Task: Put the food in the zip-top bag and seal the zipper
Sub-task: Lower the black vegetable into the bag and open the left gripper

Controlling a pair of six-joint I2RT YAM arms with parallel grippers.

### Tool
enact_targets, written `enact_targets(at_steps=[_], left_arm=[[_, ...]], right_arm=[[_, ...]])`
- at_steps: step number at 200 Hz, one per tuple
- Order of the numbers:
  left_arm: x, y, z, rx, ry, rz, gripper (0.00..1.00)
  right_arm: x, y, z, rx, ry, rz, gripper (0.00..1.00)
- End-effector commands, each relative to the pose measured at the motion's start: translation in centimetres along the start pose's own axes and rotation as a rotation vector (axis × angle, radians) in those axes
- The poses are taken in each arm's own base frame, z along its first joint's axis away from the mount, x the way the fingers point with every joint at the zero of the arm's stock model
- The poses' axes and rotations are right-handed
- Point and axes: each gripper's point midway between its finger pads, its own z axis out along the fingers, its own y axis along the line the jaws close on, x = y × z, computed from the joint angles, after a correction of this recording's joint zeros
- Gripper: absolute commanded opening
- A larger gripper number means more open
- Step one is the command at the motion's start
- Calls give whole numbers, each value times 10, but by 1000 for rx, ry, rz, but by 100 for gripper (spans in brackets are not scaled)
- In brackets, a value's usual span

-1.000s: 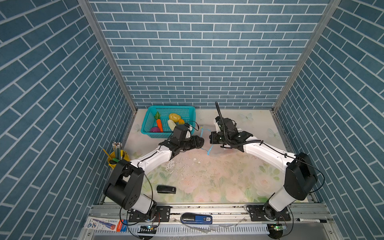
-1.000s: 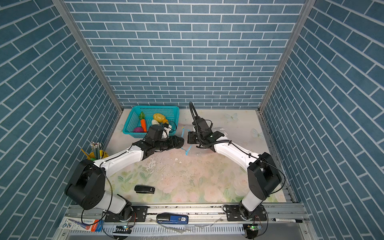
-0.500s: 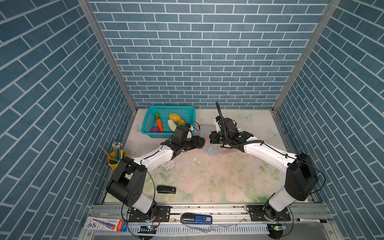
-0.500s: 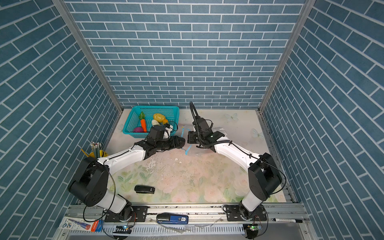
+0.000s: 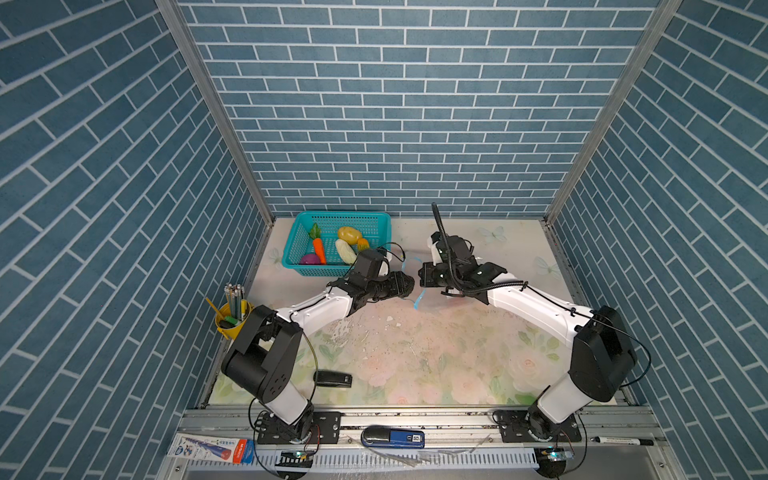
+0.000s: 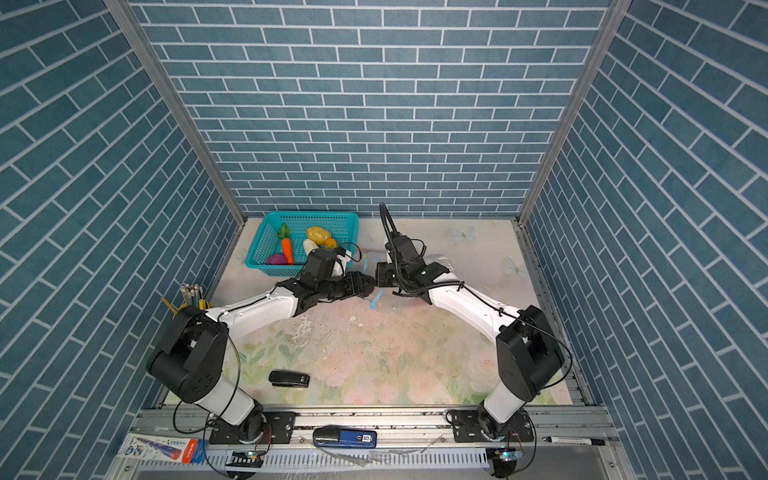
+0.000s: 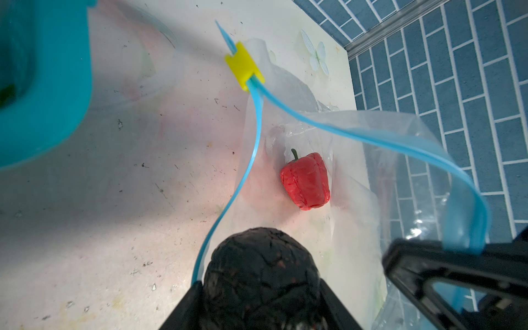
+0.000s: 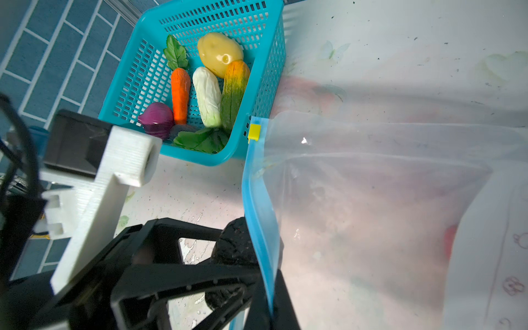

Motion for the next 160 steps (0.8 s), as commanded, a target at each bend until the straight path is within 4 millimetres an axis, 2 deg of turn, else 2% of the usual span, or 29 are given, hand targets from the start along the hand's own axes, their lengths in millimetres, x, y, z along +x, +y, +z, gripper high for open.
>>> enact_targets(at_steps=[1, 58, 160], left_arm=[[-1, -6, 4, 10, 9, 33, 47], [1, -3, 7, -2, 20, 36, 50], [1, -1, 7, -14, 20, 40, 65]], right_arm=[[0, 0, -4, -11, -8, 29, 0], [0, 0, -3, -11, -6, 27, 0], [1, -1, -3, -8, -2, 26, 0]])
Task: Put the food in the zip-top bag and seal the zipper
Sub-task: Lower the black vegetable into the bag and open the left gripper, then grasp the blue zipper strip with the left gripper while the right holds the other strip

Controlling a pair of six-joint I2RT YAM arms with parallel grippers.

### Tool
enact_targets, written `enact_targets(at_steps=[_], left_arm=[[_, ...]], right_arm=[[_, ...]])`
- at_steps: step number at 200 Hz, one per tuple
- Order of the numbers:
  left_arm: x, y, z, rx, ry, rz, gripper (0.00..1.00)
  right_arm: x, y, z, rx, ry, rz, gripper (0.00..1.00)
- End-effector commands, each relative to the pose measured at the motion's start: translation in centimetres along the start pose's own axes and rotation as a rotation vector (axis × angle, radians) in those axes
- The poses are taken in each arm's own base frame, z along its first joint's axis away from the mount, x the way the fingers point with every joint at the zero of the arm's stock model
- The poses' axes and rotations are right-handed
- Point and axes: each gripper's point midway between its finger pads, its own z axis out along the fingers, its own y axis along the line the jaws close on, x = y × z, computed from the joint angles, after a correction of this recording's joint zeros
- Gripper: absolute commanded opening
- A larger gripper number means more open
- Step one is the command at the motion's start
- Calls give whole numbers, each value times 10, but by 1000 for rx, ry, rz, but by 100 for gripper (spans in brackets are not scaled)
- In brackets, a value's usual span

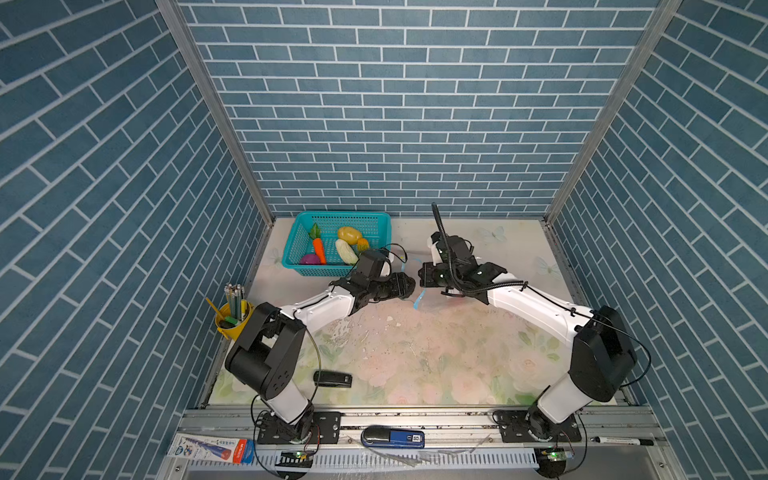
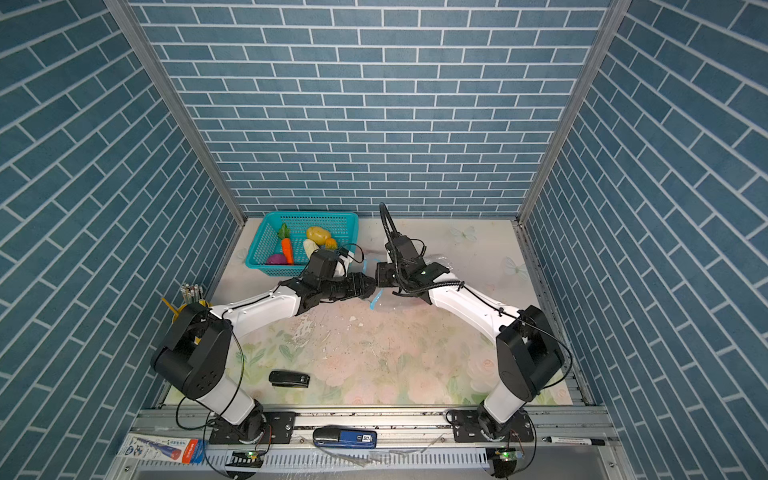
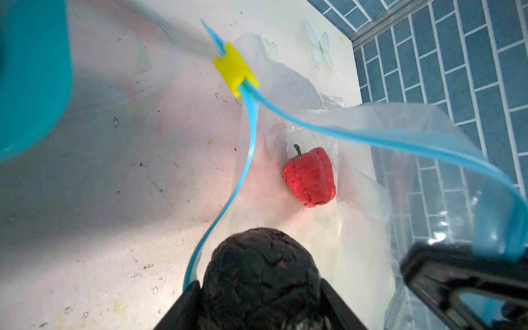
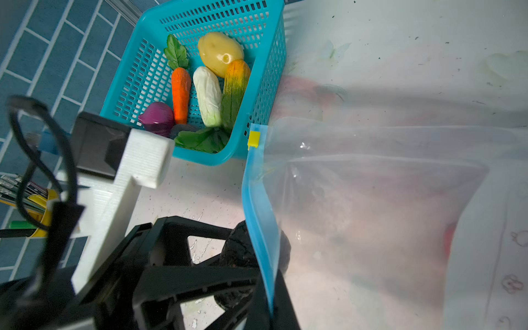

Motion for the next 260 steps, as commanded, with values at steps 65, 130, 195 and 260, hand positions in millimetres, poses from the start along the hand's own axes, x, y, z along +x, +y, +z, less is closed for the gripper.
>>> enact_targets(at_steps=[65, 130, 195, 260], left_arm=[[-2, -6, 2, 0, 4, 21, 67], [-2, -7, -2, -3, 3, 27, 67], [6, 13, -23, -100, -27, 92, 62], [26, 22, 8, -28, 48, 43, 47]], right_arm=[[1, -2, -2, -6, -3, 26, 0], [-1, -2, -7, 1, -13, 23, 0], [-7, -7, -20, 25, -44, 7, 0], [-18, -6, -35, 21, -79, 3, 0]])
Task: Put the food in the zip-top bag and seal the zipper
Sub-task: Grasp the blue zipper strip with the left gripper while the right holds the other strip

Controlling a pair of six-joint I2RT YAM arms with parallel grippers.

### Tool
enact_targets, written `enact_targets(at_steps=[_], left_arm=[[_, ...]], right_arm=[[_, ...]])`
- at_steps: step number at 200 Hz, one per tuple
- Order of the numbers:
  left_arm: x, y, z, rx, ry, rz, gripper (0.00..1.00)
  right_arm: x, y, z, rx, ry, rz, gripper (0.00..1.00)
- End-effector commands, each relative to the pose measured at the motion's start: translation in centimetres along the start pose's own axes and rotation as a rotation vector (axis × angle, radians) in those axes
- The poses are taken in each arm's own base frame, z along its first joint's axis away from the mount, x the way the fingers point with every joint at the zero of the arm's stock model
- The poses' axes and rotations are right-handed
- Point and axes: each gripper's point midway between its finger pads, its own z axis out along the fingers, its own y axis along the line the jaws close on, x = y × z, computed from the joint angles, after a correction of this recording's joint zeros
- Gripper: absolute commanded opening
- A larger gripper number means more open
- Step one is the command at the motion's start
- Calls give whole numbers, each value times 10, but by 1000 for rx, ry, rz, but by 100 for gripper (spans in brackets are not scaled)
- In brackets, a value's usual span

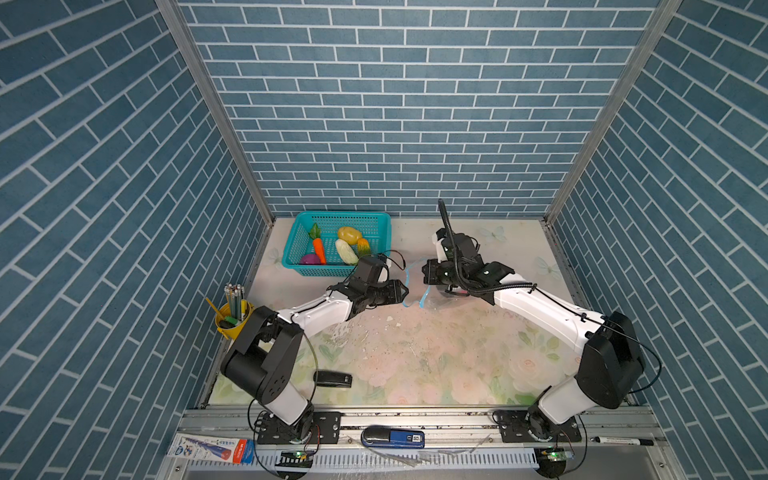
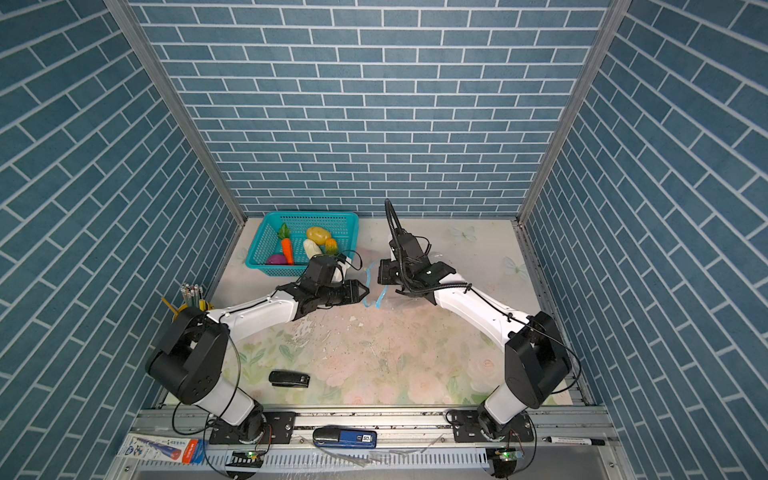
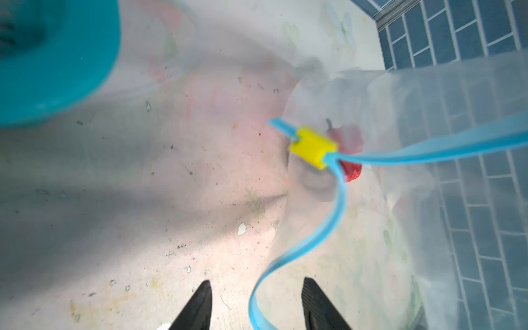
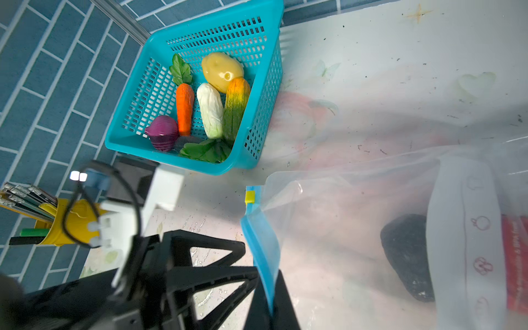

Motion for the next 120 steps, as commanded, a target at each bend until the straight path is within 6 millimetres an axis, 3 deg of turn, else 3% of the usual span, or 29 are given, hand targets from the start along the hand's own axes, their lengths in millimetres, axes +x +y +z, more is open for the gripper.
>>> enact_targets(at_steps=[1, 87, 120], left_arm=[[5, -5, 7, 47, 15, -5, 47], [-3, -17, -6, 75, -8, -22, 8], [-13, -34, -17, 116, -28, -30, 1]], right_arm=[[-6, -4, -16, 11, -32, -1, 0], [-8, -8, -20, 23, -44, -9, 0], [-10, -11, -27, 41, -54, -16, 0]])
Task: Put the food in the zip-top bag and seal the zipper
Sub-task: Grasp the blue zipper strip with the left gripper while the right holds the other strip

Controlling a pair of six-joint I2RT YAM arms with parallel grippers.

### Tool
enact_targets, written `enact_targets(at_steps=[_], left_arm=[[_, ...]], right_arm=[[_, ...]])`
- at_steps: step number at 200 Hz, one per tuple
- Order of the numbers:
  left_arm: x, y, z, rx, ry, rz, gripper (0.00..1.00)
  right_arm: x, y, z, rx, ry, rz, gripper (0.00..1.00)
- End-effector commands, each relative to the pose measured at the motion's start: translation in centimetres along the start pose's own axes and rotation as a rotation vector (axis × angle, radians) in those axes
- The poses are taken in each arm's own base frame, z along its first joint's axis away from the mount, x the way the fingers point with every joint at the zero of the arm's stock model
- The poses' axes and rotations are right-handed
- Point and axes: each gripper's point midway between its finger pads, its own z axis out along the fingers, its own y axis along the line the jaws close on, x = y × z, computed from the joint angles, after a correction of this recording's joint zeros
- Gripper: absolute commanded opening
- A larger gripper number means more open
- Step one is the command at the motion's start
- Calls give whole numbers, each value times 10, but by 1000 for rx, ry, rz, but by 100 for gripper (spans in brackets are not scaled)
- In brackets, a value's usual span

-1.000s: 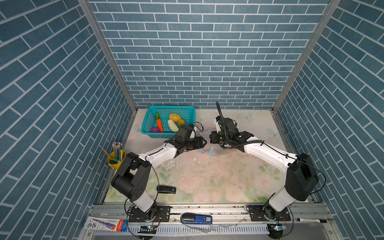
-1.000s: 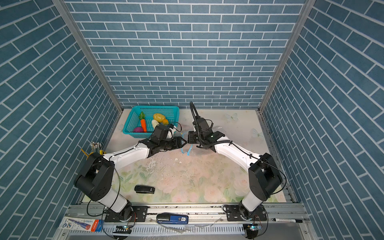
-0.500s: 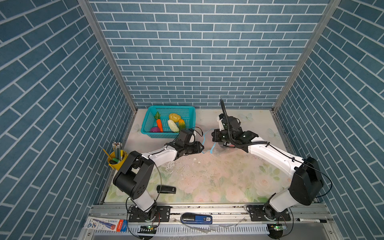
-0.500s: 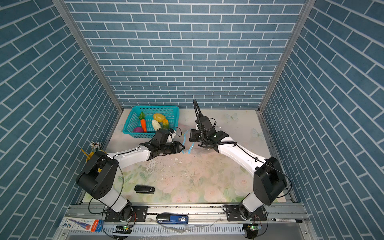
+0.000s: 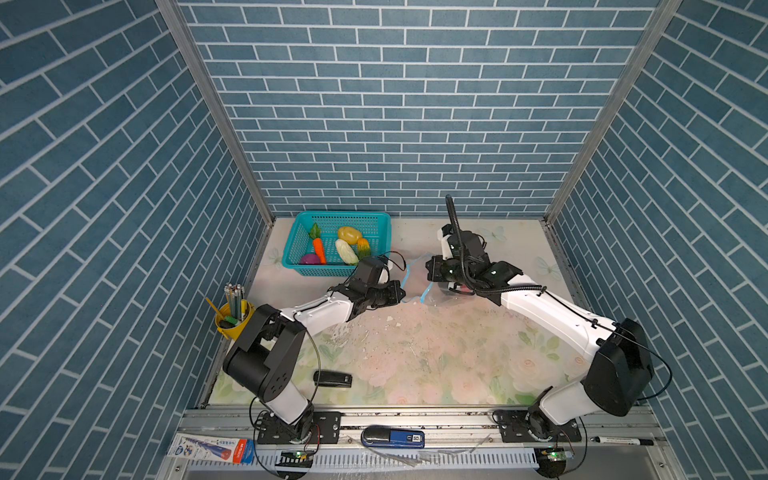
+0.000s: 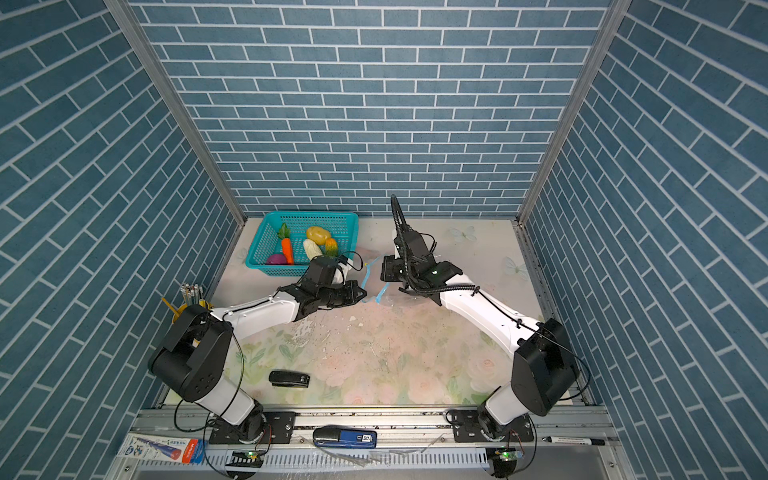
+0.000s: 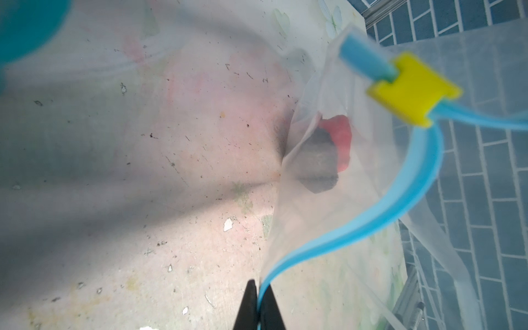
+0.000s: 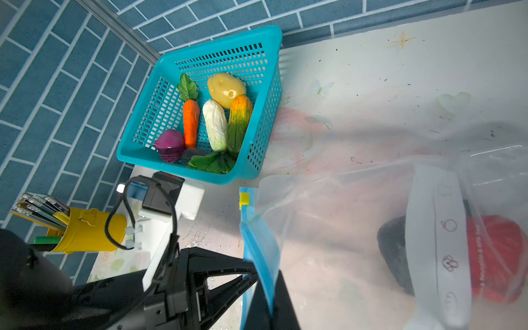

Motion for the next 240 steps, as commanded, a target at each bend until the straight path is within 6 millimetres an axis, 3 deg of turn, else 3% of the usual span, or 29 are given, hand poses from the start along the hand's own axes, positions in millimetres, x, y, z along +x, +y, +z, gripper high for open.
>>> enact_targets(at_steps=[1, 45, 152, 199, 240], left_arm=[[-12, -23, -12, 51, -28, 8, 1], [-30, -54, -25, 101, -48, 26, 0], [-59, -136, -34, 230, -60, 92, 1], [-54, -129, -29, 211, -44, 97, 5], [-55, -112, -41, 156, -59, 109, 29]], right_arm=[[2, -12, -11, 40, -7, -18, 0], [-9, -20, -29, 86, -49, -42, 0], [-46, -35, -92, 219, -187, -135, 0], [-44, -34, -90, 205, -182, -126, 0], [-35, -29, -73, 161, -143, -102, 0]])
